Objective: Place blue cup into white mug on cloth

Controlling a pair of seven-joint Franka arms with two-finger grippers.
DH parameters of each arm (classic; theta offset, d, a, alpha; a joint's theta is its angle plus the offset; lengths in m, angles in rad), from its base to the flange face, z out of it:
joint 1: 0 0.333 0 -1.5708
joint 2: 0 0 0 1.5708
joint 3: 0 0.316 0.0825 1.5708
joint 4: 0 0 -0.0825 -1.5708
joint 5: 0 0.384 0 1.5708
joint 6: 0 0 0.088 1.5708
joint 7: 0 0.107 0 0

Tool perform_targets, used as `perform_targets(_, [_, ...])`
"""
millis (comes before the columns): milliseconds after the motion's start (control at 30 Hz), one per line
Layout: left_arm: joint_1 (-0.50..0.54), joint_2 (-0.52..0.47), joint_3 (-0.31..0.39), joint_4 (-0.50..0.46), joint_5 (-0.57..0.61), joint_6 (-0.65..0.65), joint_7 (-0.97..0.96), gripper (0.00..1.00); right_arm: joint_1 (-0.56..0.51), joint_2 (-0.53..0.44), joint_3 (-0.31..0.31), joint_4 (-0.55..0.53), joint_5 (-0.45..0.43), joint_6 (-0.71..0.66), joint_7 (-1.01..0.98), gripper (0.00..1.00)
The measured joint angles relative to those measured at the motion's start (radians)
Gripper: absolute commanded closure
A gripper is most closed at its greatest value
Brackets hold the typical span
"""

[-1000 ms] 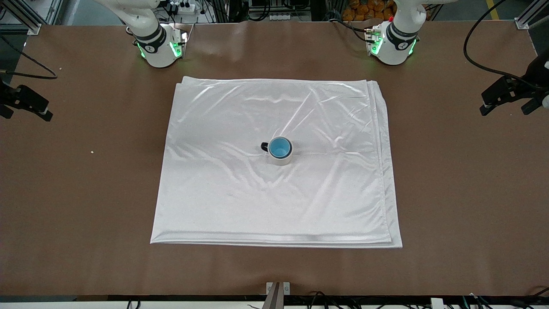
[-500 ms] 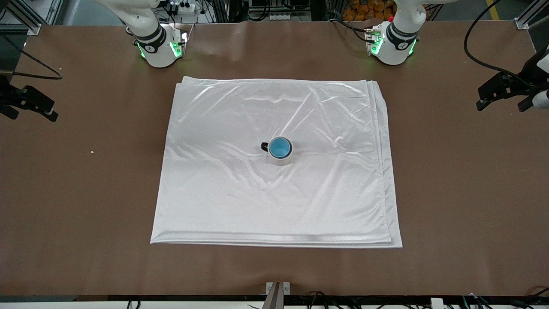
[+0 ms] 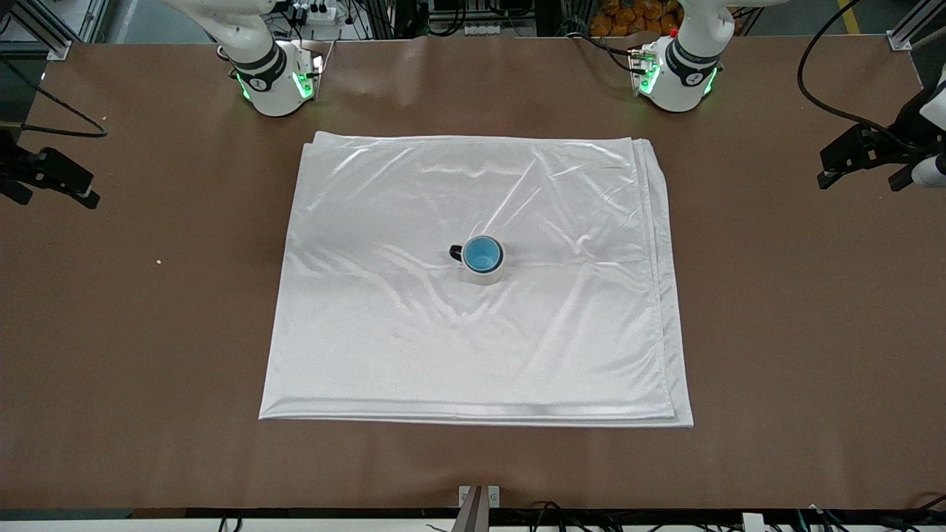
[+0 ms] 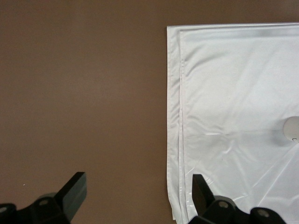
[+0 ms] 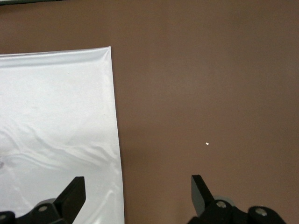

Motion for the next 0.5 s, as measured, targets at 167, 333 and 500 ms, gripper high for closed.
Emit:
perform_targets(167, [0.0, 0.001, 0.0, 0.0, 0.0, 0.0, 0.0, 0.0, -0.015, 0.0, -0.007, 0.0, 0.0, -0.001, 0.002, 0.0])
perform_targets(333, [0.0, 0.001, 0.0, 0.0, 0.0, 0.0, 0.0, 0.0, -0.038, 0.0, -0.009, 0.0, 0.0, 0.001, 0.002, 0.0])
perform_targets(500, [0.0, 0.002, 0.0, 0.0, 0.0, 0.0, 0.0, 0.0, -0.046, 0.0, -0.012, 0.0, 0.0, 0.001, 0.002, 0.0])
